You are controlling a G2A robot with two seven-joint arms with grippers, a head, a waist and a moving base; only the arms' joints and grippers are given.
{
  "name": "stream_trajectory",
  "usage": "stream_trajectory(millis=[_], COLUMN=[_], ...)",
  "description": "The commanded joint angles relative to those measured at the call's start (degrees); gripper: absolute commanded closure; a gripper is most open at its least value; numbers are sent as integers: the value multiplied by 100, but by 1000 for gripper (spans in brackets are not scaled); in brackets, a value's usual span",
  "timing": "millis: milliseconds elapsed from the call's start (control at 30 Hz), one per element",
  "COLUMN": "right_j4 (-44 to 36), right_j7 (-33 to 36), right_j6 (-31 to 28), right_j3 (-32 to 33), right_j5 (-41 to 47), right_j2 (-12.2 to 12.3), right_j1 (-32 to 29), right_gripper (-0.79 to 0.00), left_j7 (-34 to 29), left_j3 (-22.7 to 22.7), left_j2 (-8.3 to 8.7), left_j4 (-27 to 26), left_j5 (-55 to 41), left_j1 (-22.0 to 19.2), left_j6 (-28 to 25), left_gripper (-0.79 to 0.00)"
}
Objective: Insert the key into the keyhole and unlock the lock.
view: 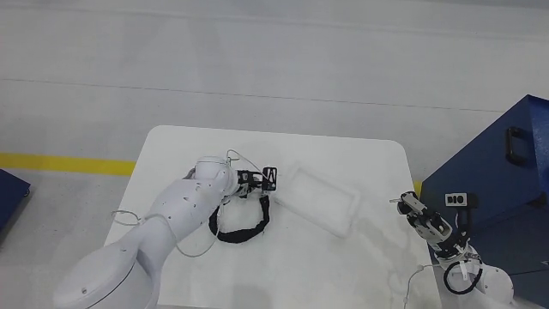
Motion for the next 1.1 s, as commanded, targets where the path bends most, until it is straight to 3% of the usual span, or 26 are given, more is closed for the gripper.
stream_trajectory(millis=[0, 267, 467, 600, 800, 1067], right_j4=[0, 0, 0, 0, 0, 0], right_j7=[0, 0, 0, 0, 0, 0], right_j6=[0, 0, 0, 0, 0, 0], right_j3=[0, 0, 0, 0, 0, 0], right_j5=[0, 0, 0, 0, 0, 0], right_j2=[0, 0, 0, 0, 0, 0], right_j1=[0, 0, 0, 0, 0, 0], right_gripper=[0, 0, 0, 0, 0, 0], left_j7=[-7, -207, -724, -782, -723, -224], left_j3=[-102, -882, -1754, -2402, -3030, -3417], left_j2=[174, 1016, 1658, 1986, 2246, 2336], left_j4=[-338, -1941, -3567, -4476, -5186, -5269], left_j5=[64, 169, 357, 298, 168, -433], left_j1=[108, 767, 1556, 2131, 2713, 2946], left_j6=[109, 66, -249, -534, -873, -1227], left_gripper=[0, 0, 0, 0, 0, 0])
